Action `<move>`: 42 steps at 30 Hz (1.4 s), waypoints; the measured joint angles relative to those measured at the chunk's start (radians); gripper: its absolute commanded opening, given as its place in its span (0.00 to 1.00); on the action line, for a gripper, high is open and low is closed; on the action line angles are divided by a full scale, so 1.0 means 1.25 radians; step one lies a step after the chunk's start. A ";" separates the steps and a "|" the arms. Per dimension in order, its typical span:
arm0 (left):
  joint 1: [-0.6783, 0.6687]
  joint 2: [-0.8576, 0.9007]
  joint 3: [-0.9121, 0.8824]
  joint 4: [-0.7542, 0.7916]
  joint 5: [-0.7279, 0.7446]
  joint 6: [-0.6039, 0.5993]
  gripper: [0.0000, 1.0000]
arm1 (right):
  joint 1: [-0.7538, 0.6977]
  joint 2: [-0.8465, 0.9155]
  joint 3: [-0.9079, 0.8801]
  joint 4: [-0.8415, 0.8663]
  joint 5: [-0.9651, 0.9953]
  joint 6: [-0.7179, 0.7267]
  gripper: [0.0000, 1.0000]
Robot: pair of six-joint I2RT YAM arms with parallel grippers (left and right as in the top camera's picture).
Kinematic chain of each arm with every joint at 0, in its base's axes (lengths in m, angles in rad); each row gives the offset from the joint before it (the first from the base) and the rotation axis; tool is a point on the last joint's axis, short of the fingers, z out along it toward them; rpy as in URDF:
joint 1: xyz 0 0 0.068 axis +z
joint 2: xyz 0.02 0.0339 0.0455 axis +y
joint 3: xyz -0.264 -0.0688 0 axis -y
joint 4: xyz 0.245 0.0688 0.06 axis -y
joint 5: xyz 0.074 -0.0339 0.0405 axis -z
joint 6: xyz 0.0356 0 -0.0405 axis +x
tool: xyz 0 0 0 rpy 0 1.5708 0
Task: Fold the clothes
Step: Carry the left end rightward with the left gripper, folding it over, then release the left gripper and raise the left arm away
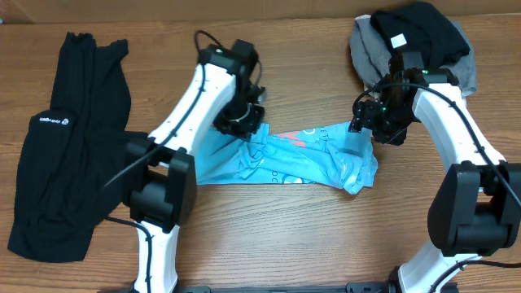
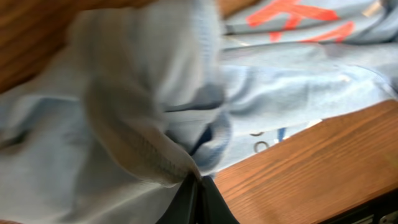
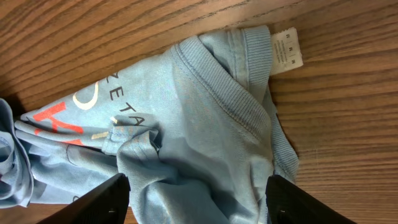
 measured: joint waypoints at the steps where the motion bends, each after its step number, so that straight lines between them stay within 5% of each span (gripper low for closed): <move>1: -0.010 0.000 0.000 0.001 0.000 0.000 0.04 | 0.000 0.000 0.000 0.000 0.000 0.000 0.73; 13: -0.132 0.000 0.000 0.038 0.000 0.000 0.08 | 0.000 0.000 0.000 0.001 0.000 0.000 0.73; 15: -0.147 0.000 0.000 0.041 0.000 0.000 0.42 | -0.003 0.000 0.000 0.002 0.000 0.000 0.73; 16: -0.153 0.000 0.000 0.041 0.001 -0.003 0.71 | -0.005 0.000 0.000 0.002 -0.001 0.000 0.72; 18: -0.159 0.000 0.000 0.045 0.001 -0.003 1.00 | -0.015 0.000 0.000 0.001 -0.009 -0.001 0.72; 28: -0.150 0.003 0.043 0.016 -0.020 -0.002 1.00 | -0.074 0.000 -0.009 -0.025 -0.110 -0.063 0.75; 37: 0.002 0.003 0.426 -0.098 -0.061 -0.002 1.00 | -0.065 0.000 -0.170 0.074 -0.127 -0.074 0.84; 42: 0.075 0.001 0.523 -0.107 -0.072 -0.002 1.00 | -0.065 0.000 -0.212 0.123 -0.098 -0.066 0.88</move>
